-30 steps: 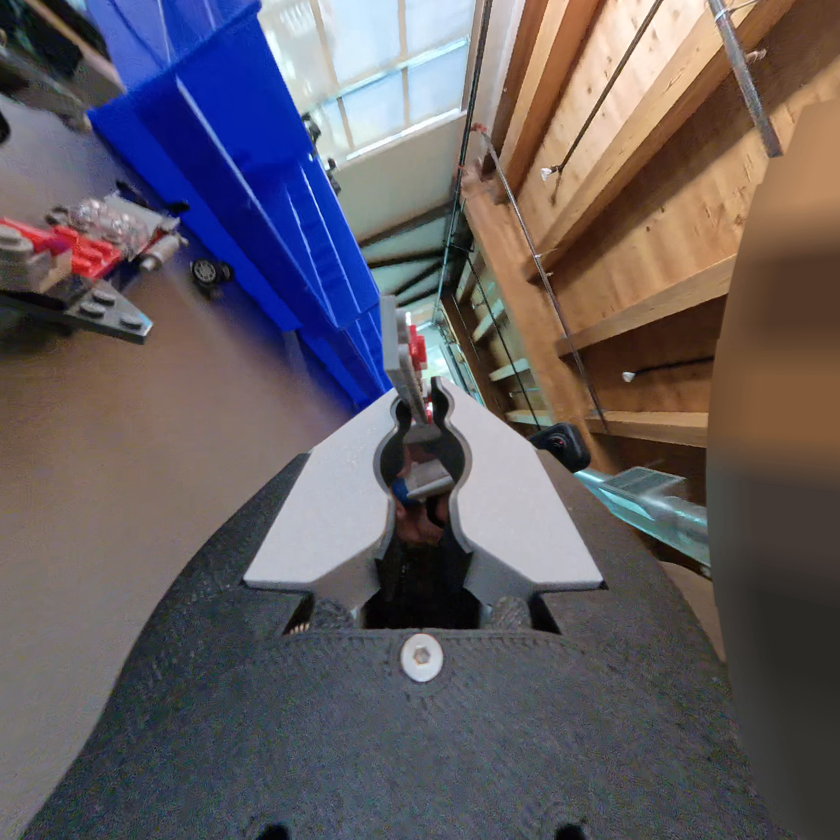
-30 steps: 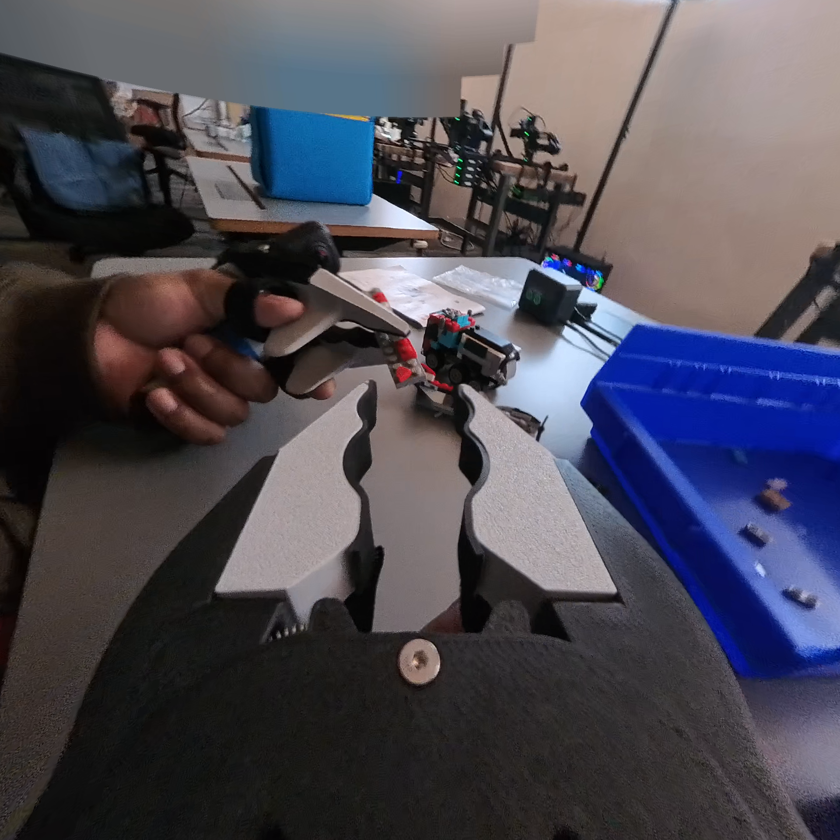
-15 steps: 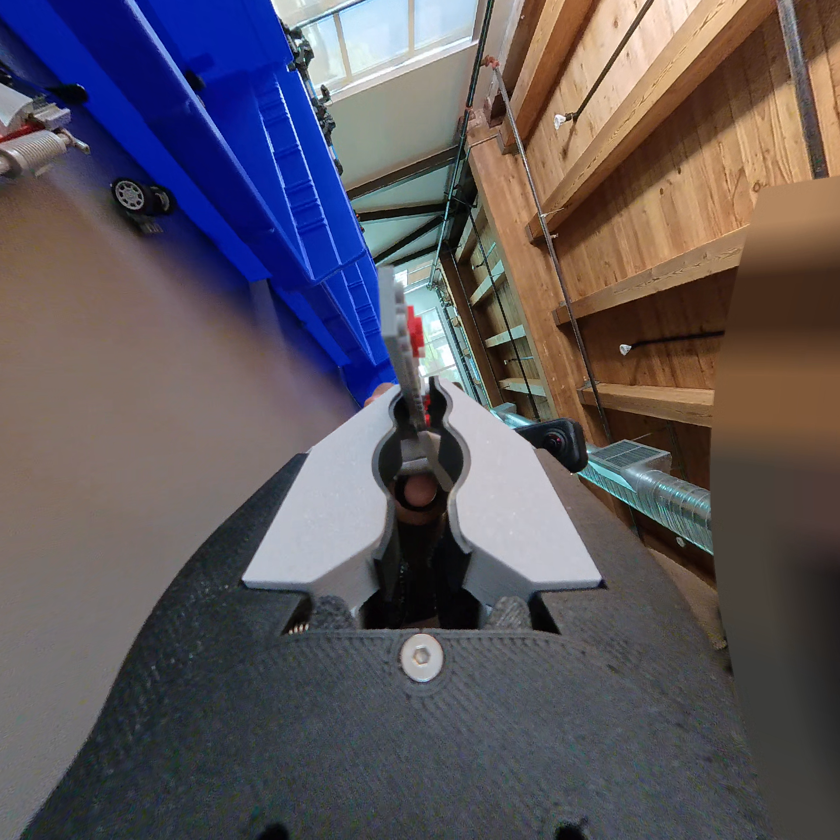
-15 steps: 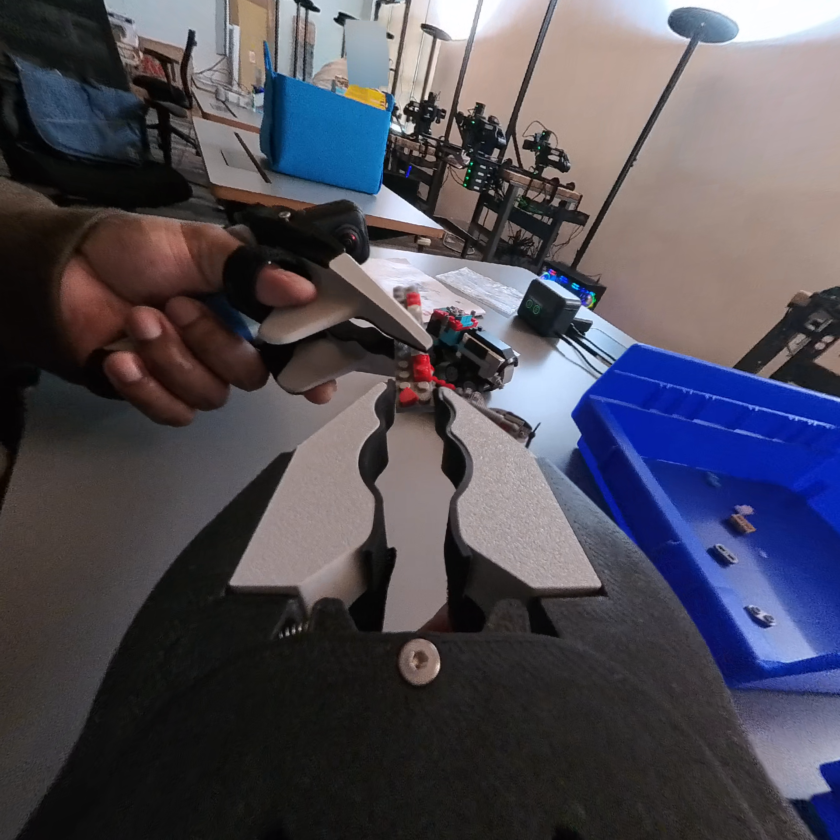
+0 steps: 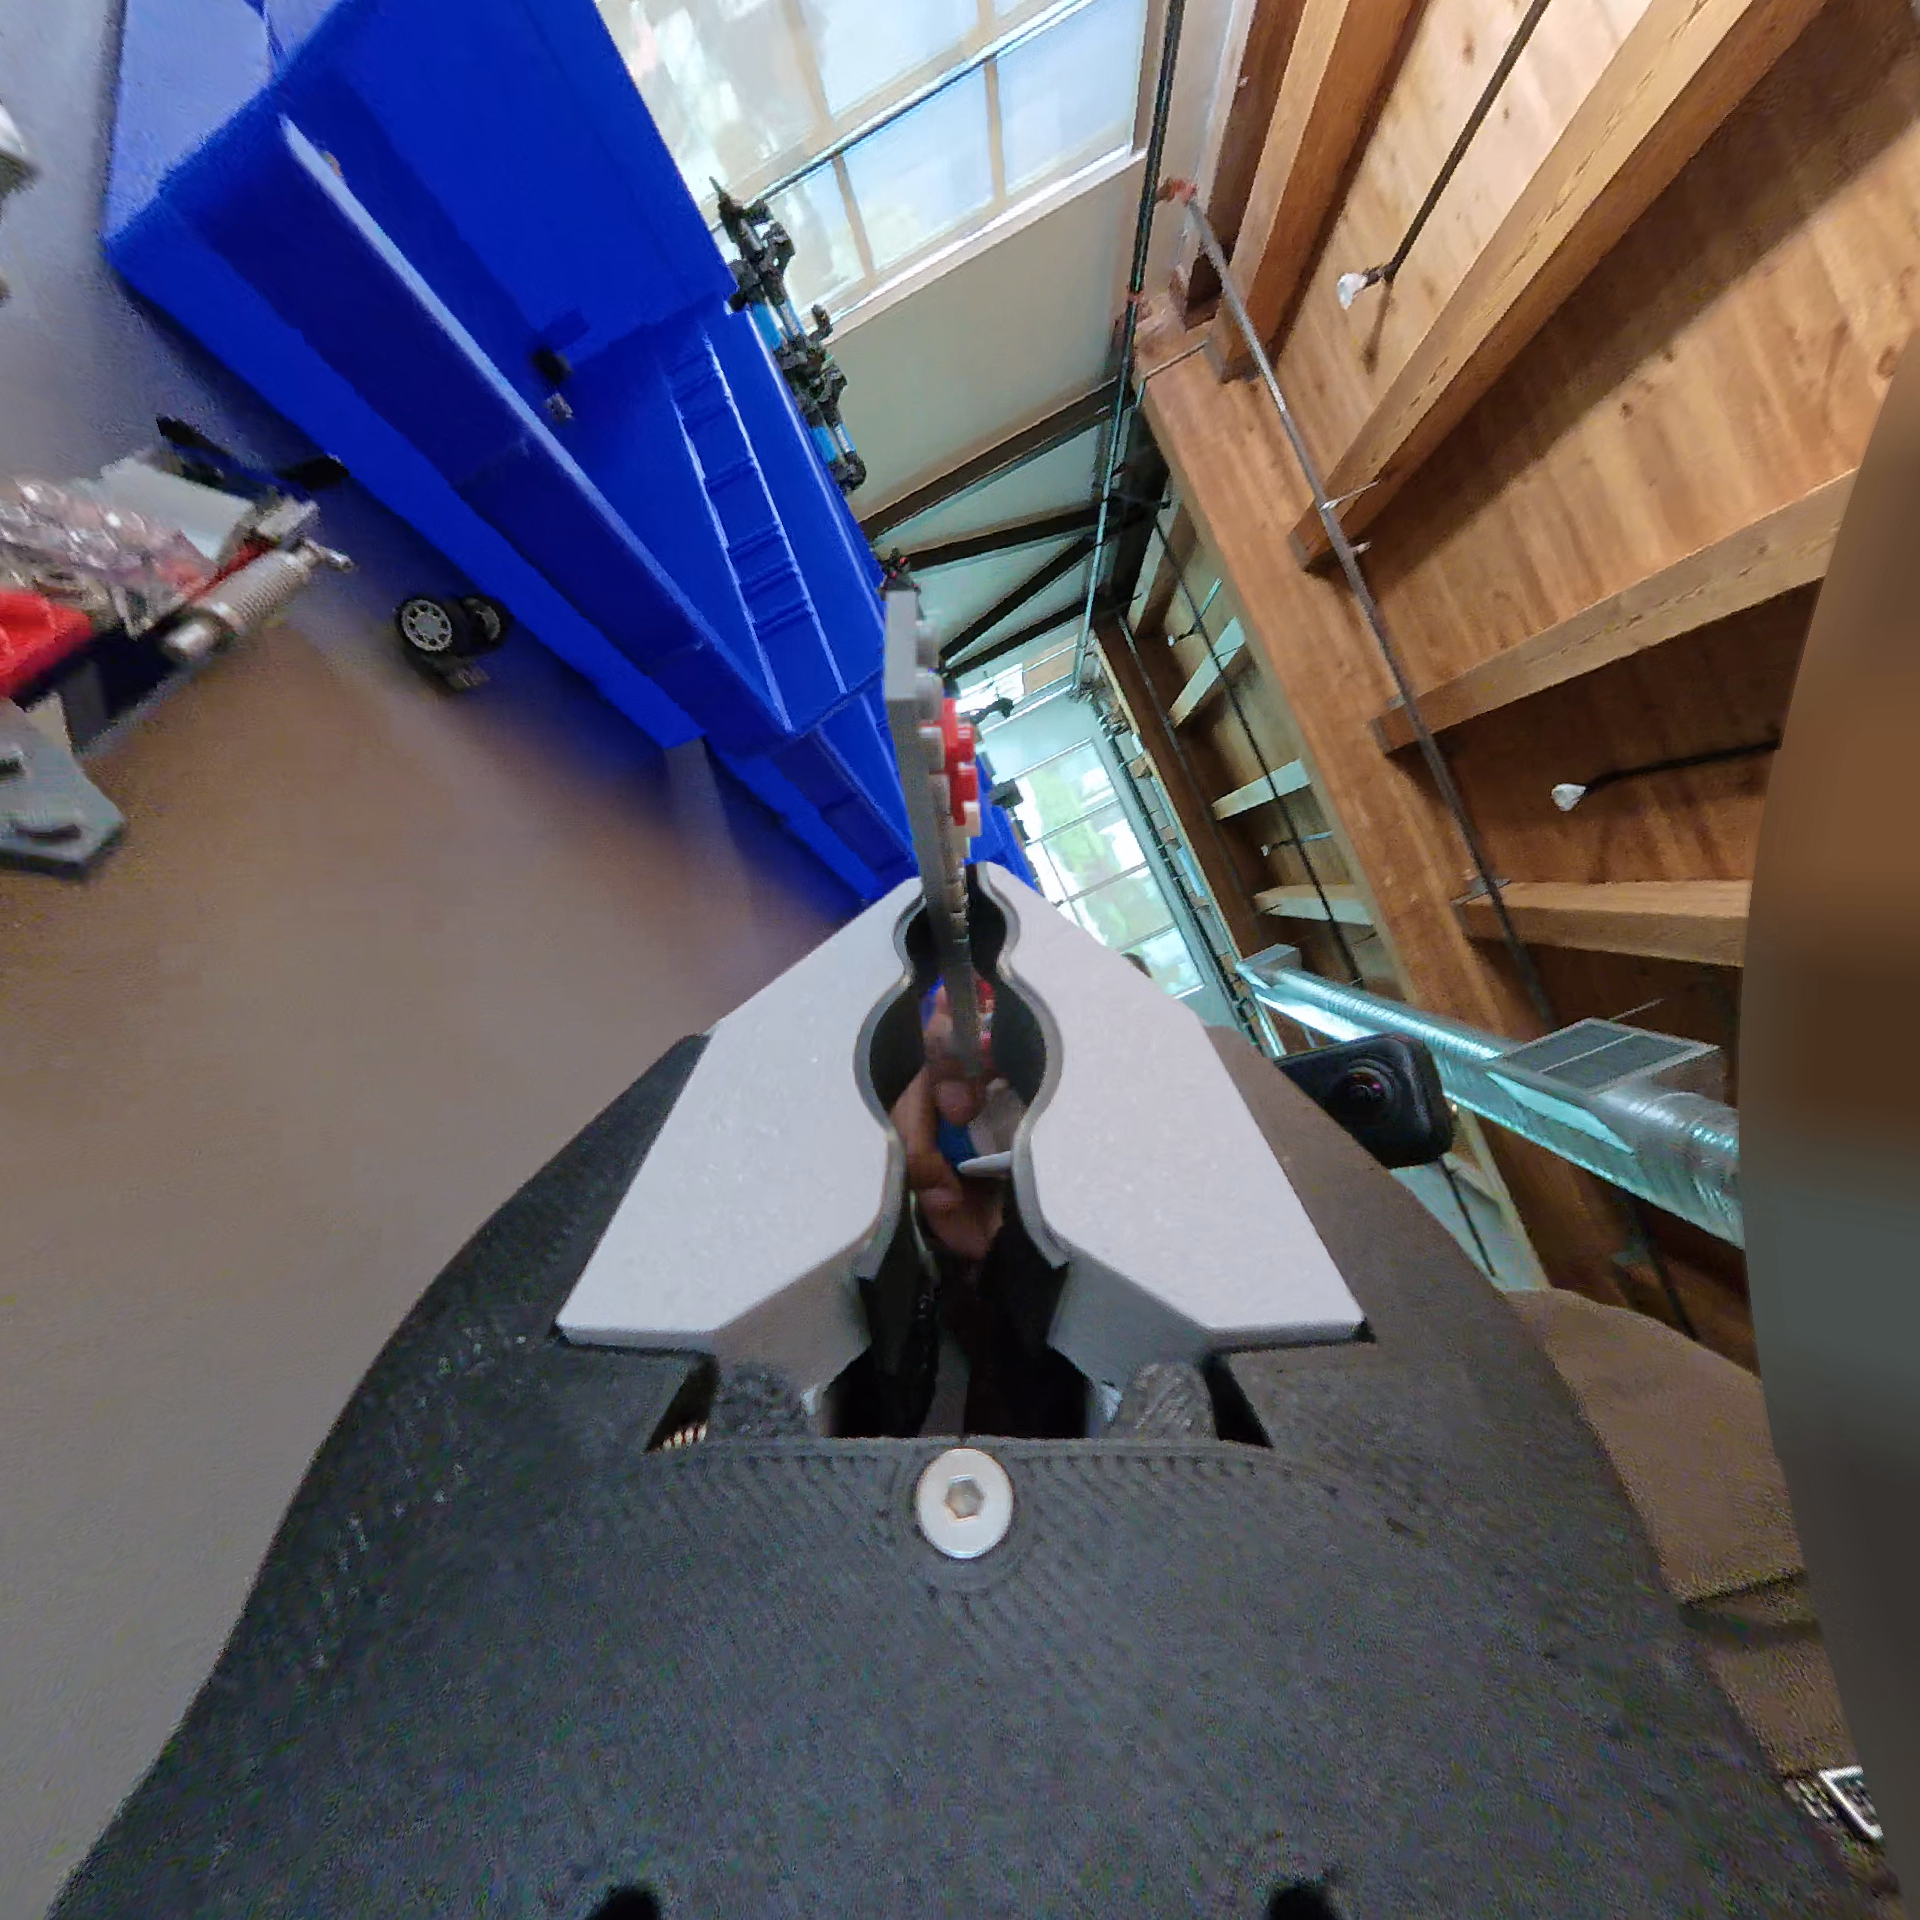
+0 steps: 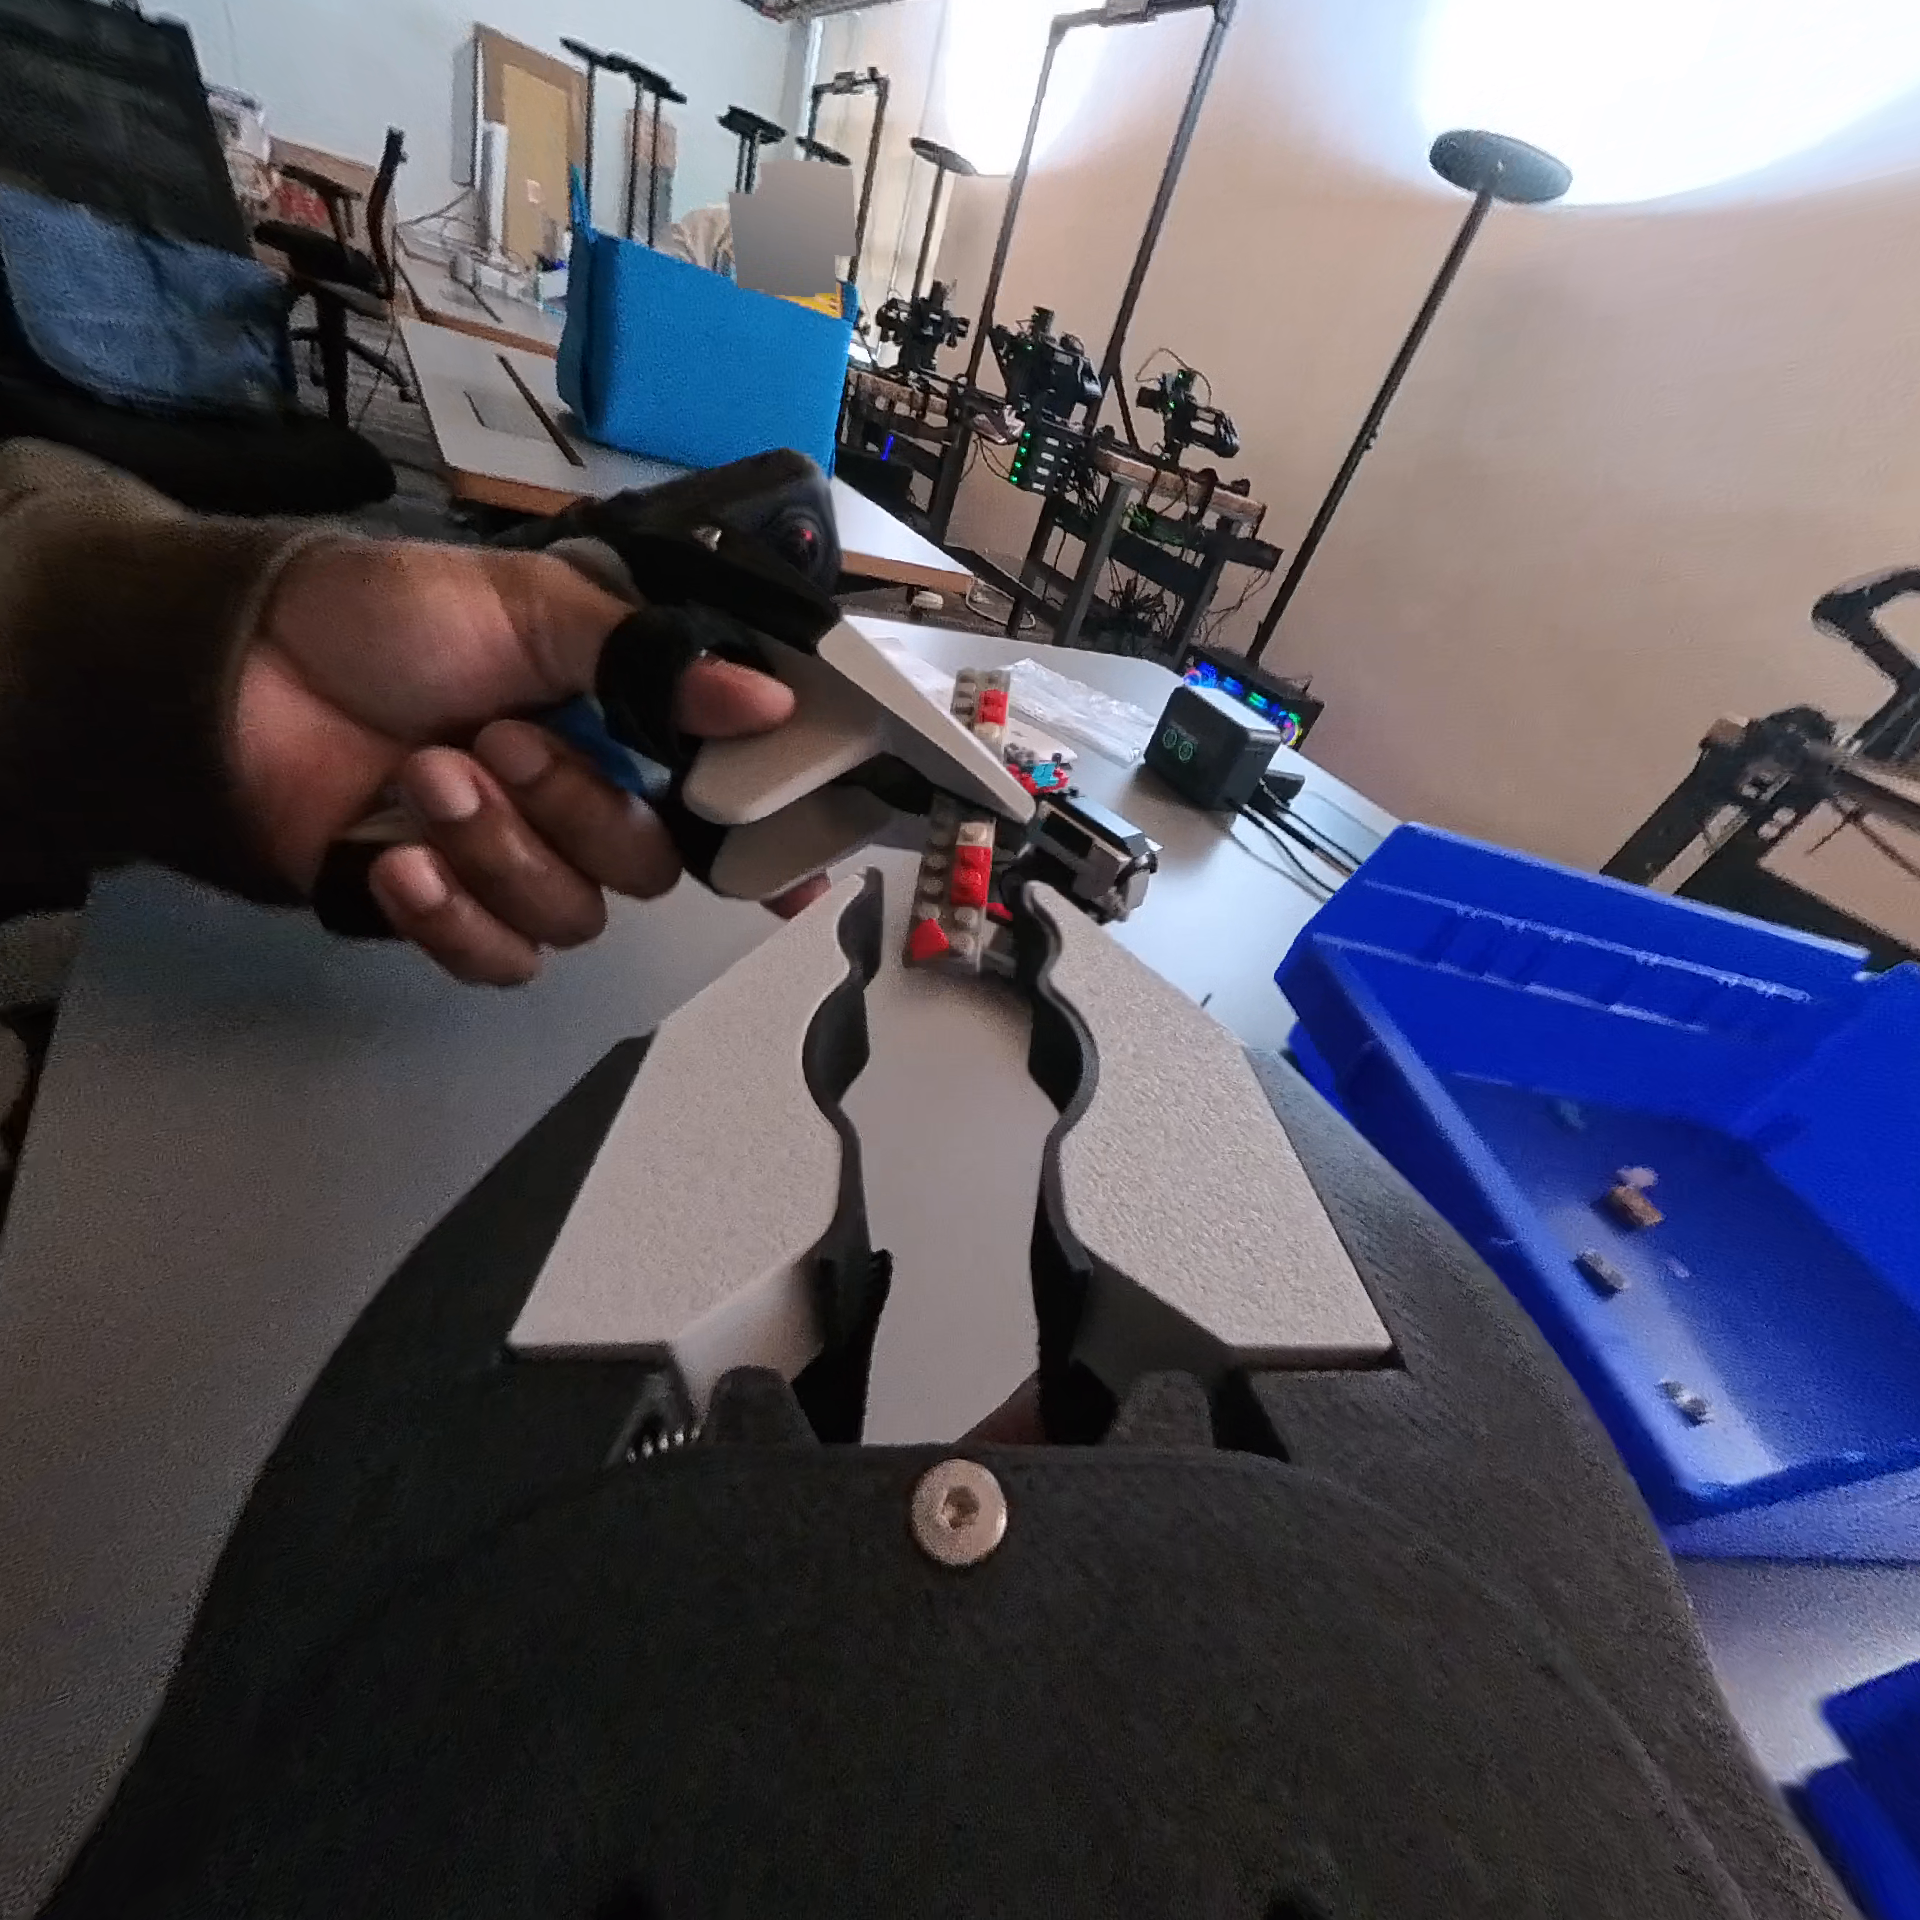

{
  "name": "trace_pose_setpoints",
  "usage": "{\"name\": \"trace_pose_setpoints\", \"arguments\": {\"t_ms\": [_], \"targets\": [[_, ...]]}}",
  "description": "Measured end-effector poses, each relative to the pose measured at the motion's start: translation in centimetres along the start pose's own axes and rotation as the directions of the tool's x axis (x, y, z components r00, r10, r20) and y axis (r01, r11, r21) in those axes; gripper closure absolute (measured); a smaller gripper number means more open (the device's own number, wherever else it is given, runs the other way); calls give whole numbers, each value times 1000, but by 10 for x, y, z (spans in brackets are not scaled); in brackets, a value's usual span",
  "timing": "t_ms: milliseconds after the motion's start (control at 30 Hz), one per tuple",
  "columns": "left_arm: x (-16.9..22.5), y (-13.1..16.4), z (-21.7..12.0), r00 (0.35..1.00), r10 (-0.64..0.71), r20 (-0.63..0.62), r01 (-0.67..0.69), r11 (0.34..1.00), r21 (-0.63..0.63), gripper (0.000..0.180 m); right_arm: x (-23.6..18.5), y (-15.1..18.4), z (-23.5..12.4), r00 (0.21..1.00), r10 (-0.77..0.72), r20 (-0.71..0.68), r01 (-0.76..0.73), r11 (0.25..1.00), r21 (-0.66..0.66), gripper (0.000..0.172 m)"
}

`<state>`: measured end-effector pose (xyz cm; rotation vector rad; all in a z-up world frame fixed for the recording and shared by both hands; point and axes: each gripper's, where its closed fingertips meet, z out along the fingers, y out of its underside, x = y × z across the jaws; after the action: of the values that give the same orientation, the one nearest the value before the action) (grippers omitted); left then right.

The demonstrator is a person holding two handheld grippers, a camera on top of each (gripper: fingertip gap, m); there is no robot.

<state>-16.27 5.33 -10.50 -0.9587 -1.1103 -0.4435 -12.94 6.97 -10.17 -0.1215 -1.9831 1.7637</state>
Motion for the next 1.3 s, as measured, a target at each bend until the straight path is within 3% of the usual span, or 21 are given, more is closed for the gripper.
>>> {"name": "trace_pose_setpoints", "arguments": {"t_ms": [233, 367, 467, 667, 833, 1300], "targets": [[2, -10, 13, 999, 48, 6, -46, 987, -154, 175, 13, 1, -11, 940, -332, 81, 335, 942, -26, 140], [3, -10, 31, 996, 84, -8, -83, 957, -279, 175, 7, 5, -11, 803, -576, 152, 576, 816, 52, 140], [-3, -15, 37, 995, 93, -46, -104, 938, -331, 175, 7, 12, -5, 714, -677, 178, 671, 735, 101, 140], [-23, -25, 33, 993, 61, -103, -95, 926, -365, 175, 15, 21, 22, 688, -709, 157, 694, 706, 144, 142], [-27, -32, 21, 991, 40, -129, -79, 948, -310, 175, 12, 27, 32, 673, -730, 122, 709, 683, 173, 142], [-44, -14, 20, 999, 24, -34, -34, 932, -362, 175, 7, 52, 30, 622, -758, 196, 744, 650, 155, 149]]}}
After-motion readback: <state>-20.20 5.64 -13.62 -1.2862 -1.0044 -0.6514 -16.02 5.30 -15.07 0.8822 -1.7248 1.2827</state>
